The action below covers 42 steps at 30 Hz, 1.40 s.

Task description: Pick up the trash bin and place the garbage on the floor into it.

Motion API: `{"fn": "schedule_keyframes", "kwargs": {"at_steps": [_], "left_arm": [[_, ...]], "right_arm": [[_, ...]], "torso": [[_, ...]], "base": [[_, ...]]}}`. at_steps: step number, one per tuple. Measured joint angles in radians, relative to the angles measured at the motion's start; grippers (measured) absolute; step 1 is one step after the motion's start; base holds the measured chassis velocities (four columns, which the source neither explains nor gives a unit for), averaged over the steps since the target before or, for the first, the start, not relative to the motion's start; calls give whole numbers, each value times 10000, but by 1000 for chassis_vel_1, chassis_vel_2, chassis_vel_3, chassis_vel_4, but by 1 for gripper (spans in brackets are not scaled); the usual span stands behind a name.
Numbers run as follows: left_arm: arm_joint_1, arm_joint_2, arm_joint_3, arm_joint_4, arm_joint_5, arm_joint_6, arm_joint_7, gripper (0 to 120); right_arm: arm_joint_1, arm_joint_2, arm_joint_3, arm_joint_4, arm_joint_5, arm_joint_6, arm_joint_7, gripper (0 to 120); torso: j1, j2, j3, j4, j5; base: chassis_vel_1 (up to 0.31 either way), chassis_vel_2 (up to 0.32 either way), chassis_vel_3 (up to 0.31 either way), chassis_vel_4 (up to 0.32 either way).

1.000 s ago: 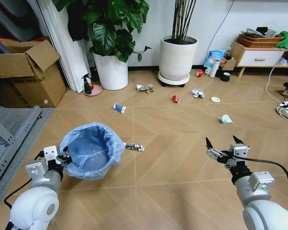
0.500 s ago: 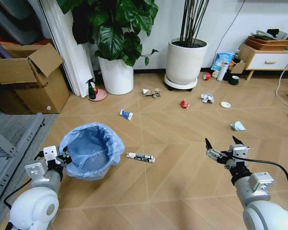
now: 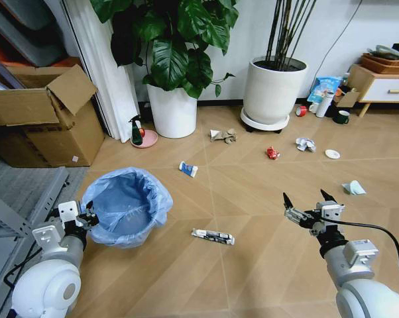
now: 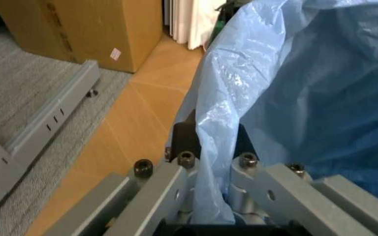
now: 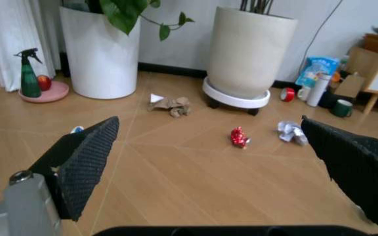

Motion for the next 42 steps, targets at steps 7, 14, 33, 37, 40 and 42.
{"fn": "schedule_keyframes", "kwargs": {"at_steps": [7, 14, 33, 37, 40, 42], "left_arm": [[67, 8, -75, -77, 199, -116, 184, 0], [158, 98, -229, 11, 442, -435, 450, 0], [395, 329, -692, -130, 441, -506, 590, 0], [462, 299, -630, -219, 539, -516, 592, 0], [483, 281, -628, -225, 568, -521, 593, 0], [500, 273, -628, -232, 587, -525, 594, 0]], "right_arm": [[498, -1303, -127, -772, 1173, 66, -260, 100], [1811, -3666, -1423, -2699, 2175, 346, -1024, 100], [9190, -4180, -9771, -9451, 1415, 798, -4169, 100], [10120, -3468, -10785, -11223, 601, 1225, -4886, 100], [10227, -3198, -10962, -11692, 517, 1263, -5020, 100], [10275, -2975, -11058, -12036, 408, 1331, -5102, 100]], "torso": [[-1, 0, -2, -6, 3], [-3, 0, -2, 3, 0], [-1, 0, 0, 1, 1], [0, 0, 0, 1, 2], [0, 0, 0, -1, -4], [-1, 0, 0, -2, 0]], "base": [[-27, 20, 25, -36], [3, -17, -8, 15], [0, 0, 0, 0], [0, 0, 0, 0], [0, 0, 0, 0], [0, 0, 0, 0]]}}
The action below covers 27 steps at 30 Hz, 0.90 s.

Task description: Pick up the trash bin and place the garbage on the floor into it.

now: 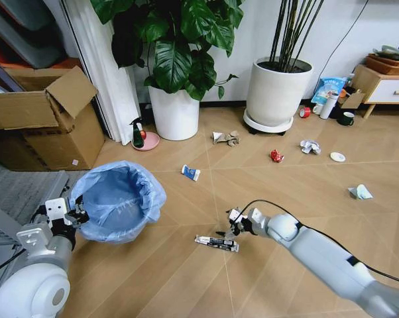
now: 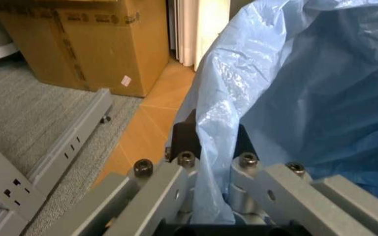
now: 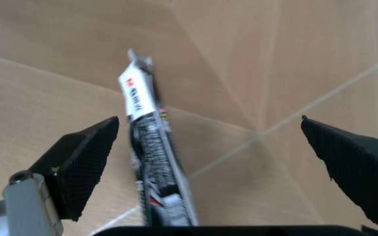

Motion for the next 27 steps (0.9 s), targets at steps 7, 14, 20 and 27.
{"fn": "schedule_keyframes", "kwargs": {"at_steps": [7, 14, 20, 27], "left_arm": [[61, -53, 35, -26, 100, -35, 0, 0], [72, -62, 83, -48, 162, -69, 8, 0], [69, -106, 138, -13, 232, -110, 13, 0], [22, -79, 146, 26, 236, -126, 21, 0]], "right_arm": [[65, 1404, 30, -1512, -570, 488, 14, 100], [-2, 1939, 466, -2304, -983, 800, 11, 100], [-137, 2008, 724, -2599, -1213, 927, -67, 100], [-208, 2055, 1041, -2784, -1367, 982, -73, 100]], "torso": [[0, 0, -1, 4, 0], [0, 0, -1, 1, -1], [0, 1, -1, 1, 0], [-1, 1, -1, 1, 1]], "base": [[0, 0, 0, 0], [0, 0, 0, 0], [0, 0, 0, 0], [0, 0, 0, 0]]}}
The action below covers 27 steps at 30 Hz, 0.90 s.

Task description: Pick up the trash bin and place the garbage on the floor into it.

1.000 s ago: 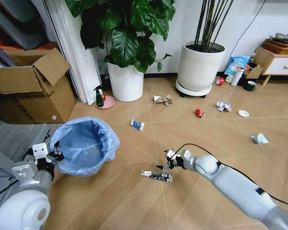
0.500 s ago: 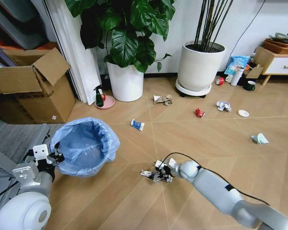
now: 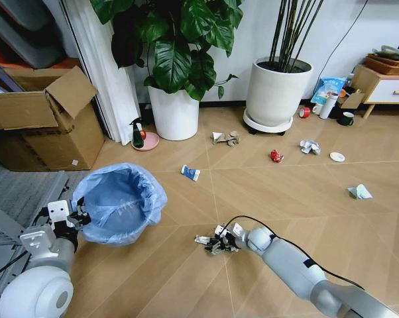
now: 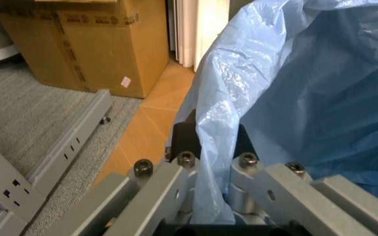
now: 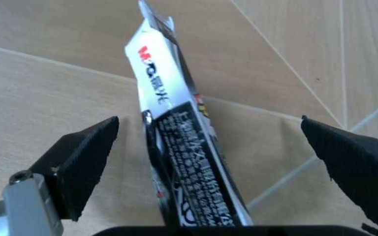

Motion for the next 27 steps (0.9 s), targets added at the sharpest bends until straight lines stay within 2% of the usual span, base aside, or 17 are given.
{"fn": "schedule_keyframes", "kwargs": {"at_steps": [5, 11, 12, 13, 17, 19, 23, 25, 27], "left_arm": [[-6, 41, -1, 0, -16, 15, 9, 0], [-29, 83, 20, 1, -49, 38, 18, 0], [-33, 84, 23, 6, -50, 41, 19, 0], [-33, 84, 23, 6, -50, 41, 19, 0], [-27, 92, 31, 6, -54, 52, 23, 0], [-20, 100, 31, -2, -55, 56, 24, 0], [-6, 112, 31, -39, -61, 67, 23, 0], [-1, 113, 35, -50, -61, 70, 24, 0], [12, 113, 52, -70, -61, 75, 22, 0]], "right_arm": [[-43, -12, 95, -78, 11, -53, -63, 100], [-112, 131, 275, -300, -140, 8, -212, 92], [-116, 149, 305, -317, -176, 11, -242, 84], [-116, 149, 305, -317, -176, 11, -242, 84], [-169, 188, 403, -353, -215, 48, -298, 66], [-181, 192, 439, -360, -234, 56, -308, 63], [-245, 198, 571, -380, -297, 100, -387, 44], [-266, 196, 605, -379, -303, 102, -400, 41], [-323, 195, 683, -379, -312, 109, -406, 30]], "torso": [[0, 0, 0, 0, -1], [0, 0, 0, 1, 1], [0, 0, 0, 1, -1], [0, 0, 0, 1, -1], [-1, 1, -2, 0, -1], [-2, 1, -2, 1, -1], [-2, 1, -2, 2, 1], [-2, 1, -2, 2, 0], [-2, 1, -2, 2, 1]], "base": [[0, 0, 0, 0], [0, 0, 0, 0], [0, 0, 0, 0], [0, 0, 0, 0], [0, 0, 0, 0], [0, 0, 0, 0], [0, 0, 0, 0], [0, 0, 0, 0], [0, 0, 0, 0]]}}
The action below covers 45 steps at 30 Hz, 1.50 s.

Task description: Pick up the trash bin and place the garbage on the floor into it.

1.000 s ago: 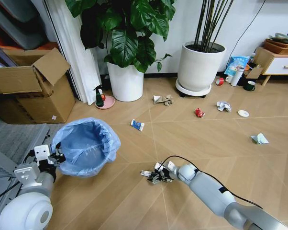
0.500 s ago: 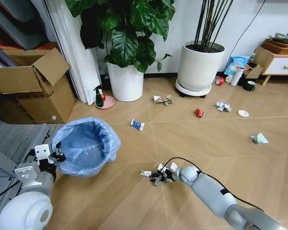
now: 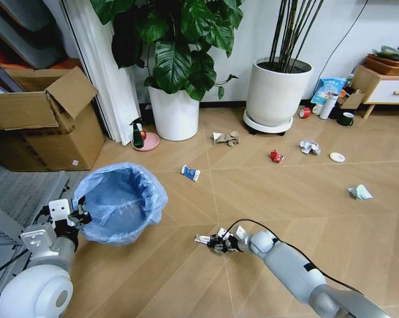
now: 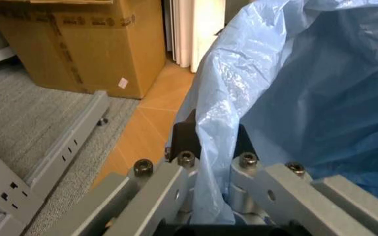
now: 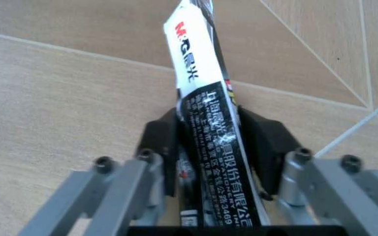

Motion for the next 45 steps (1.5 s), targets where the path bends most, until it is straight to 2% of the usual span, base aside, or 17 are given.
{"fn": "schedule_keyframes", "kwargs": {"at_steps": [3, 6, 9, 15, 18, 19, 23, 25, 28, 29, 32, 34, 36, 37, 38, 43, 45], "left_arm": [[7, 0, 4, -13, 1, 3, 0, 0], [49, 0, 5, -67, 9, 8, -3, 0], [68, 2, 4, -88, 19, 8, -2, 0], [105, 15, -3, -159, 29, 12, -4, 0], [168, 62, 0, -219, 29, 33, -3, 0], [168, 62, 0, -219, 29, 33, -3, 0], [161, 215, 89, -141, -12, 99, 72, 0], [150, 251, 113, -125, -50, 123, 76, 0], [48, 508, 274, 4, -461, 338, 75, 0], [48, 508, 274, 4, -461, 338, 75, 0], [-197, 833, 538, 323, -1031, 643, 75, 0], [-295, 939, 614, 435, -1230, 761, 82, 0], [-470, 1124, 744, 623, -1594, 991, 128, 0], [-663, 1316, 942, 860, -1940, 1194, 170, 0], [-663, 1316, 942, 860, -1940, 1194, 170, 0], [-1407, 1759, 1745, 1538, -2396, 1418, 241, 0], [-2145, 1915, 2342, 1896, -2939, 1595, 142, 0]], "right_arm": [[-35, -7, 28, 13, -5, 12, 0, 26], [-138, -67, 108, 122, -22, 24, 15, 11], [-180, -83, 157, 172, -25, 24, 46, 7], [-401, -206, 249, 531, 38, -122, 289, 5], [-879, -596, 392, 1830, 1139, -694, 1457, 5], [-879, -596, 392, 1830, 1139, -694, 1457, 5], [-1282, -1276, 1104, 3859, 2355, -1029, 2112, 5], [-1311, -1366, 1214, 4092, 2451, -1029, 2147, 5], [-1410, -2044, 1924, 5655, 3303, -1111, 2432, 5], [-1410, -2044, 1924, 5655, 3303, -1111, 2432, 5], [-1350, -2582, 2237, 7256, 4367, -1395, 2986, 5], [-1268, -2694, 2237, 7758, 4659, -1478, 3183, 5], [-1025, -2843, 2182, 8690, 5196, -1678, 3516, 5], [-713, -2917, 1994, 9421, 5720, -1798, 3816, 5], [-713, -2917, 1994, 9421, 5720, -1798, 3816, 5], [447, -2846, 1073, 10682, 7201, -2000, 4621, 5], [1251, -2608, 281, 11083, 8084, -2042, 5201, 5]], "torso": [[0, 0, 0, 1, 0], [1, 0, 0, 0, -3], [1, 0, 0, -2, -4], [2, -1, 3, -2, 0], [3, -3, 5, -3, 2], [3, -3, 5, -3, 2], [3, -3, 3, -2, -1], [3, -3, 4, -1, 0], [3, -3, 4, -5, 3], [3, -3, 4, -5, 3], [3, -3, 3, -5, -1], [3, -3, 3, -5, 8], [2, -2, 2, -2, -9], [3, -3, 3, -1, -1], [3, -3, 3, -1, -1], [3, -3, 3, 0, -6], [3, -3, 3, 1, -9]], "base": [[0, 0, 0, 0], [0, 0, 0, 0], [0, 0, 0, 0], [0, 0, 0, 0], [0, 0, 0, 0], [0, 0, 0, 0], [0, 0, 0, 0], [0, 0, 0, 0], [0, 0, 0, 0], [0, 0, 0, 0], [0, 0, 0, 0], [0, 0, 0, 0], [0, 0, 0, 0], [0, 0, 0, 0], [0, 0, 0, 0], [0, 0, 0, 0], [0, 0, 0, 0]]}}
